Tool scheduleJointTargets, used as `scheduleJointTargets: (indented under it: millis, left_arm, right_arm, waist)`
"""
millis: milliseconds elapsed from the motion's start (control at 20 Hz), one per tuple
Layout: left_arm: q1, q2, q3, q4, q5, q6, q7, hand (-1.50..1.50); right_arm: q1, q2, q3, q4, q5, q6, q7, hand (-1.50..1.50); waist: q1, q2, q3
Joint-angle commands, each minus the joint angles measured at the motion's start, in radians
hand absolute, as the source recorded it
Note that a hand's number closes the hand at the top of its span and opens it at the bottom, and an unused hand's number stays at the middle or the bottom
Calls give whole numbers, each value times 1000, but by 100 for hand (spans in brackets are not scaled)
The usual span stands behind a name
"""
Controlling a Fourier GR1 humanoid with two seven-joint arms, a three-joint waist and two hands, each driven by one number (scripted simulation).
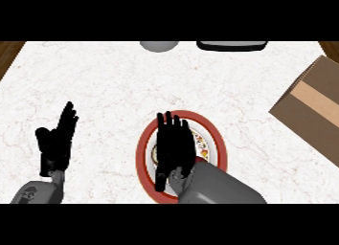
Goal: Pick the cupcake from the plate and place it in the cardboard box
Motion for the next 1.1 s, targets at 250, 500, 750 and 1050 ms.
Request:
scheduleJointTargets:
  millis: [250, 500, 750, 1050]
  left_arm:
    - [23, 22, 47, -39, 2, -44, 22, 0]
    - [18, -20, 35, -10, -30, -26, 12, 0]
    - [19, 7, 56, -38, -25, -78, 34, 0]
    - [11, -62, 32, -41, -90, -30, 18, 0]
  right_arm:
    - [-46, 16, -10, 123, -28, -47, 63, -150]
    - [-86, 16, 9, 165, -77, -88, 73, -150]
    - [-104, 16, 44, 231, -104, -137, 38, -150]
    - [-99, 16, 109, 323, -138, -218, -109, 150]
  waist:
    - [4, 0, 0]
    - [6, 2, 0]
    - [11, 2, 0]
    - [10, 3, 1]
